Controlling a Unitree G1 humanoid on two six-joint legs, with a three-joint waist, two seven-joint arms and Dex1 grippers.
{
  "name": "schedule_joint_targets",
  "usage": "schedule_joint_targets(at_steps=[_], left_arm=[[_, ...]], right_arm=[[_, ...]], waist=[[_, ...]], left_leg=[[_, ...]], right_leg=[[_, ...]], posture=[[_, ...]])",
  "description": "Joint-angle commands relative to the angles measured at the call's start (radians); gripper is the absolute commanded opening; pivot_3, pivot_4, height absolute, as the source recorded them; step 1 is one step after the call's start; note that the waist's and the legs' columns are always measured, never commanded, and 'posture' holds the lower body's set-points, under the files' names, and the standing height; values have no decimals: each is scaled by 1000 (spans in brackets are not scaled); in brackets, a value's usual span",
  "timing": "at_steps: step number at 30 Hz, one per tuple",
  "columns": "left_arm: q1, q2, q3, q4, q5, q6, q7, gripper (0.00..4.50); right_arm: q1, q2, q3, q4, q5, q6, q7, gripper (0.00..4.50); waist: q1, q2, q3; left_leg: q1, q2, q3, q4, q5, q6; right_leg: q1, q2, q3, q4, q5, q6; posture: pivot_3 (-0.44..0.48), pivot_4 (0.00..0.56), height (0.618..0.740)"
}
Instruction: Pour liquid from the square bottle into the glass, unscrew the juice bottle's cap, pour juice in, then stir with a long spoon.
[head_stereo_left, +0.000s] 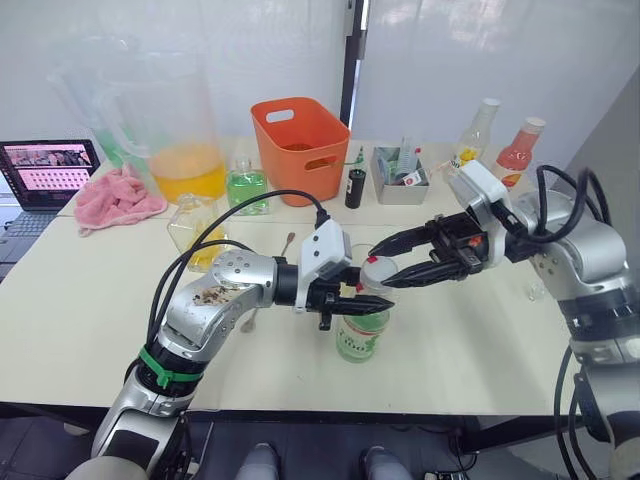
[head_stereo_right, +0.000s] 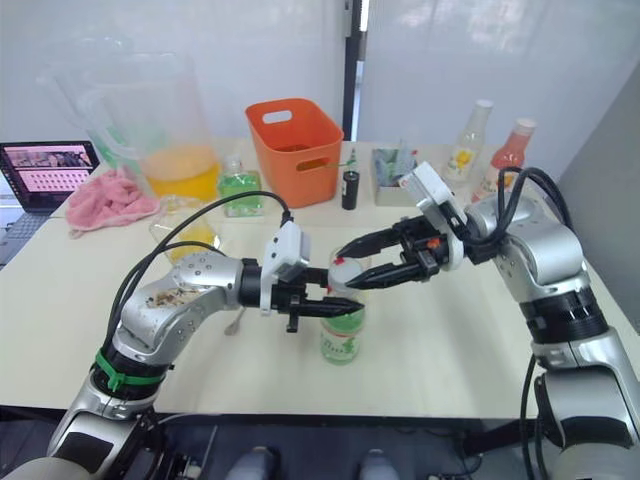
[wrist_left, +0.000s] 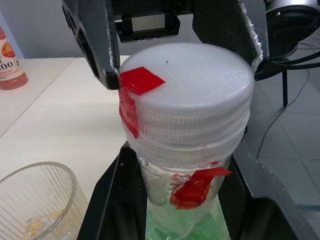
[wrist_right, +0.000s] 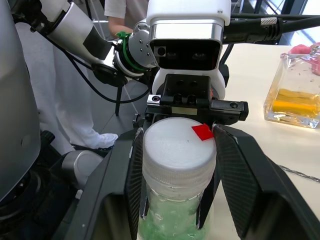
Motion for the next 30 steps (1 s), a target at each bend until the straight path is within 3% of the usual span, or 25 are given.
schedule_joint_targets(at_steps=[1, 5, 8, 15, 18, 22, 26, 30], left_arm=[[-20, 4, -1, -35, -13, 7, -4, 1433], [-25, 0, -1, -24, -13, 5, -3, 1433], [-28, -11, 1, -13, -12, -2, 5, 1433], [-20, -39, -8, 13, -9, -5, 15, 1433], [-22, -46, -11, 20, -7, -5, 17, 1433], [-28, -68, -13, 40, -8, 1, 32, 1433], [-34, -85, -23, 60, -9, -3, 23, 1433], [-39, -98, -31, 73, -5, -8, 18, 1433]], right_arm=[[-6, -27, 51, 13, 17, 37, 44, 3290], [0, -47, 12, -7, 38, 68, 44, 4467], [44, -61, -57, -57, 50, 101, 15, 4467], [296, -60, -321, -354, 143, 218, -305, 4467], [357, -43, -376, -441, 170, 249, -406, 4467], [507, 68, -510, -688, 229, 309, -782, 4467], [590, 114, -541, -852, 270, 357, -1004, 4467], [609, 109, -529, -909, 314, 384, -1106, 4467]], waist=[[0, 0, 0], [3, 2, 1], [5, 2, 1], [10, 2, 1], [10, 2, 1], [13, 2, 1], [19, 2, 1], [20, 2, 1]], left_leg=[[0, 0, 0, 0, 0, 0], [-2, 0, 0, 0, 0, 0], [-2, 0, 0, -1, 0, 0], [-3, 0, 0, 0, 0, 0], [-3, 0, 0, 0, 0, 0], [-2, 0, 0, 1, 0, 0], [-3, -1, -1, 1, 0, 0], [-3, -1, -1, 2, 0, 0]], right_leg=[[0, 0, 0, 0, 0, 0], [-3, 0, 0, 2, 0, 0], [-4, 0, 0, 2, 0, 0], [-3, 0, 0, 2, -1, 0], [-3, 0, 0, 2, -1, 0], [-2, 0, 0, 2, -1, 0], [-2, 0, 0, 1, -1, 0], [-1, 0, 0, 1, -3, -5]], posture=[[0, 150, 740], [0, 150, 740], [0, 150, 740], [0, 150, 740], [0, 150, 740], [0, 150, 740], [0, 150, 740], [0, 150, 740]])
